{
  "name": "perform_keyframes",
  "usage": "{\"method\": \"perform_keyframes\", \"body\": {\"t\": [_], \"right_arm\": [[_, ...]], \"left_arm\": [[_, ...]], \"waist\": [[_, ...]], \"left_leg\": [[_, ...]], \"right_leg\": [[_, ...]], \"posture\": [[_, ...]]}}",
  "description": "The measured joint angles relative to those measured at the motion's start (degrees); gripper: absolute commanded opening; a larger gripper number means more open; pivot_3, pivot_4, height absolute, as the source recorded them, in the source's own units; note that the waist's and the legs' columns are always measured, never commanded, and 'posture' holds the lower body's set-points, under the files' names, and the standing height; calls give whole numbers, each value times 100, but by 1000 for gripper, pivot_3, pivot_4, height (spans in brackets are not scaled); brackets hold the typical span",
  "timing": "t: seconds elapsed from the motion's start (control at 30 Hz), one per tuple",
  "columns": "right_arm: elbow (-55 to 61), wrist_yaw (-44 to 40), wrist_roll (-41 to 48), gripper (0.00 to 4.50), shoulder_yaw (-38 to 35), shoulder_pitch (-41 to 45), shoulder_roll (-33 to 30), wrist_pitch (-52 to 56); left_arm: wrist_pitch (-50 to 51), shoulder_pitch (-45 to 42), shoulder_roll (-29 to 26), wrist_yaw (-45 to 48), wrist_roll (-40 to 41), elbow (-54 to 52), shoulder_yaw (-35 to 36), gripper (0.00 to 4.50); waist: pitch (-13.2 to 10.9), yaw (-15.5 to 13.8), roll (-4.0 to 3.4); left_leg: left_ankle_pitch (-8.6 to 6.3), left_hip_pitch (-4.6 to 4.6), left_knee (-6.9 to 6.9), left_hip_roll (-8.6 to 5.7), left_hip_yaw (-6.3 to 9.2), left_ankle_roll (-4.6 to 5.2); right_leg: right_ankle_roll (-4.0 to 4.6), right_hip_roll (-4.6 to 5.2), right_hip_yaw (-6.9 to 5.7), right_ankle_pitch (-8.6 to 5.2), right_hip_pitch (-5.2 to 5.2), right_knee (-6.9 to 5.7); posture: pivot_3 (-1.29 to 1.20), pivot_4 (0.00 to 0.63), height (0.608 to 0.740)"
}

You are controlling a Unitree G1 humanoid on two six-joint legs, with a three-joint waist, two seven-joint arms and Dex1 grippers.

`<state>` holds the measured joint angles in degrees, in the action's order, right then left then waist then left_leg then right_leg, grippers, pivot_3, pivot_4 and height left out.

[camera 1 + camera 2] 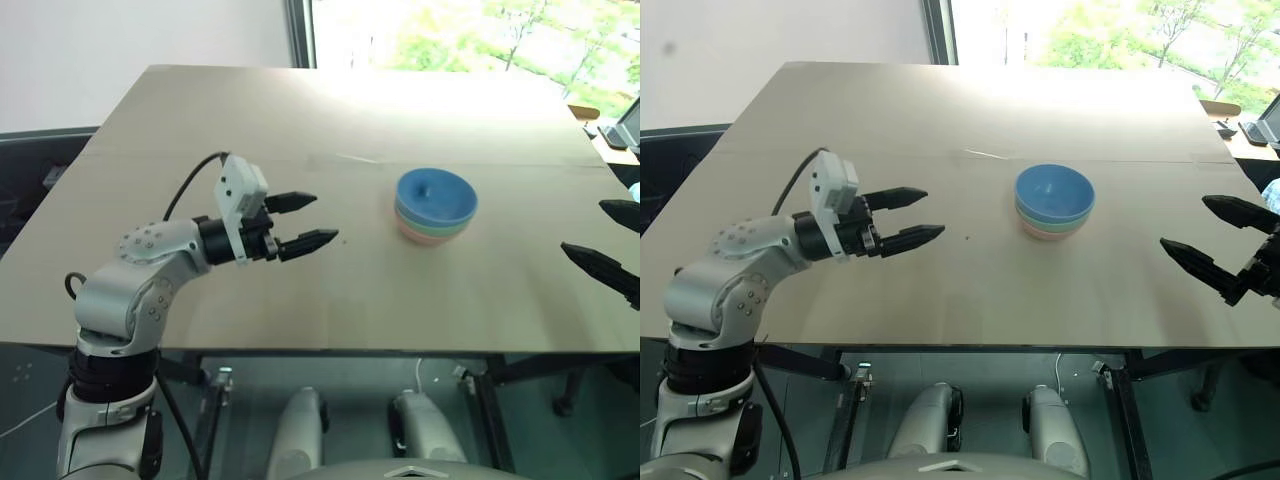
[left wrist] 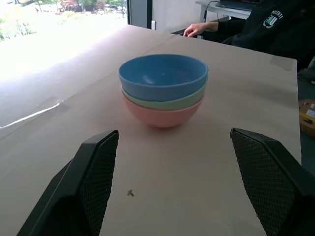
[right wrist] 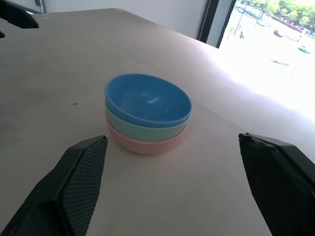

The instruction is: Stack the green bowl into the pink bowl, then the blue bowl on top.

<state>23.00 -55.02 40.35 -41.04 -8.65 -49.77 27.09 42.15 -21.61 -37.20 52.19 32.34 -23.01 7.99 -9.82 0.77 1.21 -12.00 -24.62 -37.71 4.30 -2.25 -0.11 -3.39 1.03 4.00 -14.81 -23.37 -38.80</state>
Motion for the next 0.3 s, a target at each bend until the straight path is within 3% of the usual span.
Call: {"method": "perform_keyframes", "body": {"t": [0.3], "right_arm": [[-61, 191, -664, 4500, 204, -562, 176, -126]], "left_arm": [[-389, 1084, -342, 139, -1, 5, 228, 3850]], "waist": [[1, 2, 0]], "left_leg": [[0, 2, 3, 1, -6, 0]], "right_leg": [[14, 2, 4, -8, -3, 1]], "posture": [[0, 150, 740]]}}
